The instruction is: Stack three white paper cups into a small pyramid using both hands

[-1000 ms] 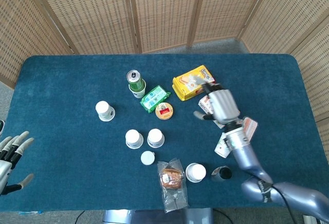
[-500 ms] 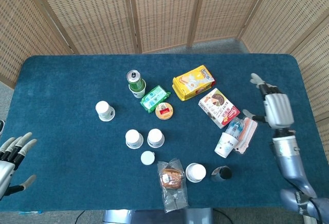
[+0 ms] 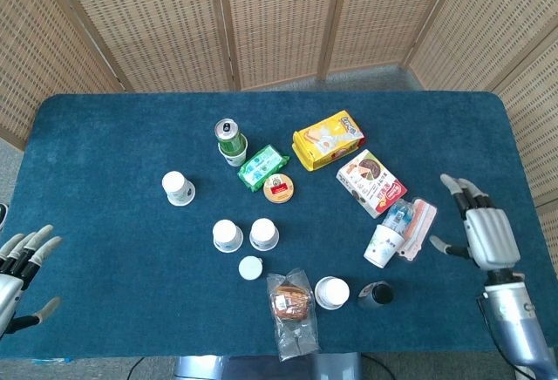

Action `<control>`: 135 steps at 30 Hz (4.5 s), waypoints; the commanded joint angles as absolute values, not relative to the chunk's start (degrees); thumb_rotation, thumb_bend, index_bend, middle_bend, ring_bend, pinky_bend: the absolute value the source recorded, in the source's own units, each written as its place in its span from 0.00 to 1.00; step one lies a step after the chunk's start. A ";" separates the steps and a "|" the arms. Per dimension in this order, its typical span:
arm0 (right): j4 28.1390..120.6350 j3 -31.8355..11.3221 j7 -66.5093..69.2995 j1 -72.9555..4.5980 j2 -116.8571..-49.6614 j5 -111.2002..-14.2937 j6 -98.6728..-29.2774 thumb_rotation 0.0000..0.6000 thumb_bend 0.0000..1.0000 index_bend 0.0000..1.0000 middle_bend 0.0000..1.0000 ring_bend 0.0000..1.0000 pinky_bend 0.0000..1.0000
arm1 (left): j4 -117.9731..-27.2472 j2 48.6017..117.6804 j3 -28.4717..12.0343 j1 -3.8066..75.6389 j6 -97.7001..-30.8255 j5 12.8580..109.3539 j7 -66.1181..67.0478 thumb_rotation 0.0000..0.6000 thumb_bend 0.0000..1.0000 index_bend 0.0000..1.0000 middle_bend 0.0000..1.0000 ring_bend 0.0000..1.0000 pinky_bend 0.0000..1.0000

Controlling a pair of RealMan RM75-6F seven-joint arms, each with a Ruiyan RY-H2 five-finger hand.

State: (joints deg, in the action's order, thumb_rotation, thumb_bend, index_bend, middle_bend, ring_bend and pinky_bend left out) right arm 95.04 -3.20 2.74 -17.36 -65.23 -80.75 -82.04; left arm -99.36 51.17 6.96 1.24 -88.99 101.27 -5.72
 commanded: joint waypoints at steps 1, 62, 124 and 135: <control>94.37 -2.28 1.69 -15.87 -65.89 -81.93 -83.42 1.00 0.15 0.06 0.12 0.07 0.19 | -99.37 51.18 6.95 1.22 -89.09 101.34 -5.73 1.00 0.31 0.00 0.00 0.00 0.00; 92.19 -4.86 12.51 -9.08 -64.27 -86.26 -85.05 1.00 0.16 0.06 0.05 0.00 0.13 | -87.21 74.68 -8.58 43.43 -49.00 44.73 36.34 1.00 0.31 0.00 0.00 0.00 0.00; 91.75 -6.13 14.47 -8.26 -64.69 -88.08 -86.61 1.00 0.20 0.13 0.11 0.04 0.13 | -101.96 70.68 -9.24 43.27 -61.08 58.90 26.79 1.00 0.34 0.38 0.28 0.38 0.48; 92.17 -6.23 14.60 -8.16 -64.52 -88.34 -86.91 1.00 0.20 0.13 0.11 0.04 0.13 | -110.45 73.38 -10.56 46.23 -61.79 57.51 32.20 1.00 0.34 0.37 0.26 0.37 0.48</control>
State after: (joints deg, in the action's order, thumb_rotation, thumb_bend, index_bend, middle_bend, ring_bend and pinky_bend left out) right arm 92.17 -6.23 14.61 -8.16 -64.52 -88.34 -86.91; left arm -109.64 72.24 -10.18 45.34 -61.62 58.51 30.89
